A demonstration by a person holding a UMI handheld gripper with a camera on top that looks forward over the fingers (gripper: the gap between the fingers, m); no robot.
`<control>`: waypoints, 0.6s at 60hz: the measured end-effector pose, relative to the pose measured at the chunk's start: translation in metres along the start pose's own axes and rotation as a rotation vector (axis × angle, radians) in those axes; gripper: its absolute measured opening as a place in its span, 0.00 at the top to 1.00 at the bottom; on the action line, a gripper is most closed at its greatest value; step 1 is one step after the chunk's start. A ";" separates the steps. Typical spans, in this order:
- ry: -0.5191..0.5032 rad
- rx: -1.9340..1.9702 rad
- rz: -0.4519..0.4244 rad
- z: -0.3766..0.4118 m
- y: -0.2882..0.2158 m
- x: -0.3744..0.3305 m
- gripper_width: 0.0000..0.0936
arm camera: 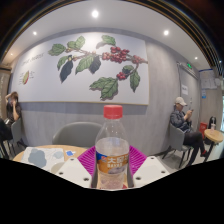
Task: Pour water
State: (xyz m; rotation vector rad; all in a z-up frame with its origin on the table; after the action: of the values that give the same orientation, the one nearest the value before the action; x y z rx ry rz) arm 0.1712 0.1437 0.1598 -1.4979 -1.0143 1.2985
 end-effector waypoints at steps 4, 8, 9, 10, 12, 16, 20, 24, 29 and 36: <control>0.004 -0.037 0.014 0.011 -0.001 -0.005 0.56; -0.016 -0.044 -0.006 0.003 0.011 -0.001 0.56; -0.017 -0.047 -0.004 0.003 0.010 -0.001 0.56; -0.020 -0.047 -0.002 0.005 0.010 -0.001 0.56; -0.026 -0.043 0.000 0.007 0.008 -0.001 0.56; -0.025 -0.022 -0.002 0.001 0.009 0.002 0.55; -0.029 -0.005 0.010 0.000 0.008 0.002 0.41; -0.030 -0.004 0.105 -0.001 0.021 0.001 0.15; -0.047 -0.002 0.122 0.002 0.024 -0.016 0.09; -0.035 -0.014 0.120 0.001 0.034 -0.054 0.09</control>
State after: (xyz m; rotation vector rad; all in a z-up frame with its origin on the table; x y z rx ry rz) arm 0.1647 0.0828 0.1416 -1.5714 -0.9700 1.4089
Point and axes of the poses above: the point between the fingertips, and its own axes, seen from behind it with the camera up: z to the left, y down, x forward, the way the camera looks, the point moved 6 cm from there along -x, backward, against the way the camera looks, and after that the axes turned 10 degrees about z, right-handed, at the moved point
